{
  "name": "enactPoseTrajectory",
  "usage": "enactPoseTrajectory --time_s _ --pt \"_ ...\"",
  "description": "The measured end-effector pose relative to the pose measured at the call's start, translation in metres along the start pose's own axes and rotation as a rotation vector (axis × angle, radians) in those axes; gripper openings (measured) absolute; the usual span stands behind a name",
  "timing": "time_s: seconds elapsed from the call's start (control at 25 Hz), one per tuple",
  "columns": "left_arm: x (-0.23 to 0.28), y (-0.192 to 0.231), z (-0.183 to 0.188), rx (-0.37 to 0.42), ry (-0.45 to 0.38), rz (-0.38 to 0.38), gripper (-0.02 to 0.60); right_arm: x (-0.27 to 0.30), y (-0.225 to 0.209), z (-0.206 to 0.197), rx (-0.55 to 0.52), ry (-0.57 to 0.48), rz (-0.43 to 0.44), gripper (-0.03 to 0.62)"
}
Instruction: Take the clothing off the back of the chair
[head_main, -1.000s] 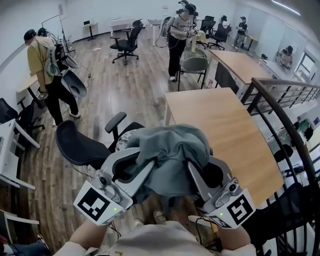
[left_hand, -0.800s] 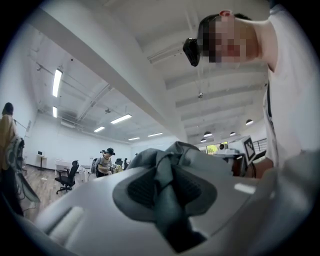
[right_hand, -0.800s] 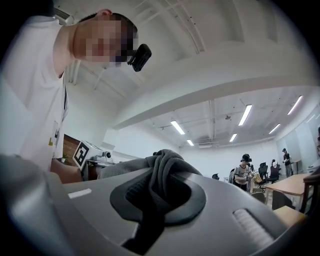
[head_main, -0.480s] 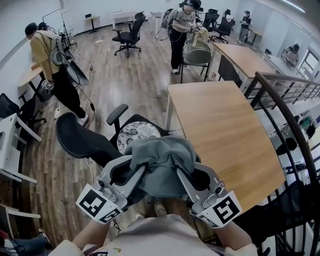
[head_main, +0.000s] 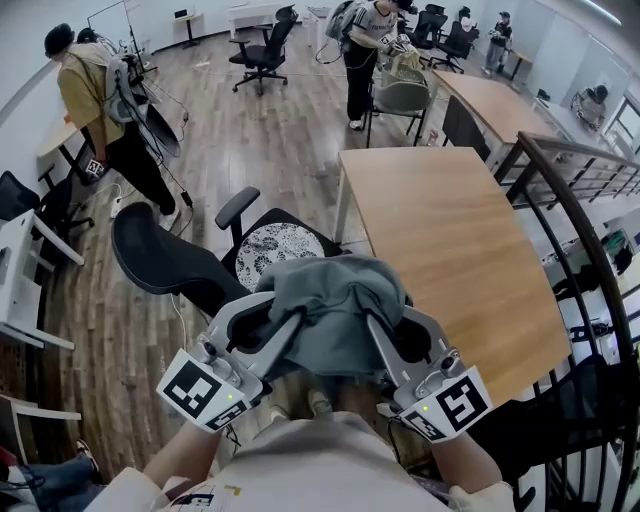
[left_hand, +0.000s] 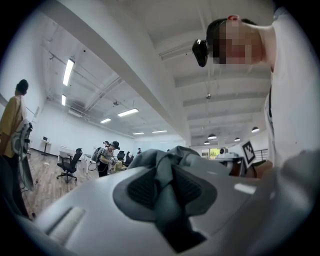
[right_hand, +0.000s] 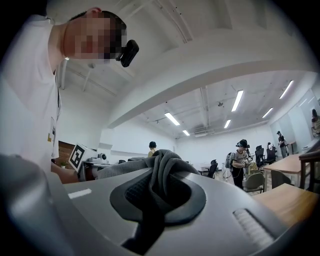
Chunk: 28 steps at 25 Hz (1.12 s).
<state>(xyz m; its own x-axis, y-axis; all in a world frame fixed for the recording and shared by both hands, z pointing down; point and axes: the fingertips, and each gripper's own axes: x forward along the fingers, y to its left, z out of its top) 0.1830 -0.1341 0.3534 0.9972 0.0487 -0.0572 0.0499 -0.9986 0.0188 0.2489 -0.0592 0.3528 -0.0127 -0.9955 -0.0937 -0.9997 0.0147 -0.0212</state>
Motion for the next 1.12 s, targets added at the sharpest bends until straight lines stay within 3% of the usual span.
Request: enactPoseTrajectory --time_s 1.12 --pt "-0.007 -0.002 0.003 -0.001 0.011 -0.007 0.083 0.0 0.005 0.001 -0.007 0.005 -0.018 0.035"
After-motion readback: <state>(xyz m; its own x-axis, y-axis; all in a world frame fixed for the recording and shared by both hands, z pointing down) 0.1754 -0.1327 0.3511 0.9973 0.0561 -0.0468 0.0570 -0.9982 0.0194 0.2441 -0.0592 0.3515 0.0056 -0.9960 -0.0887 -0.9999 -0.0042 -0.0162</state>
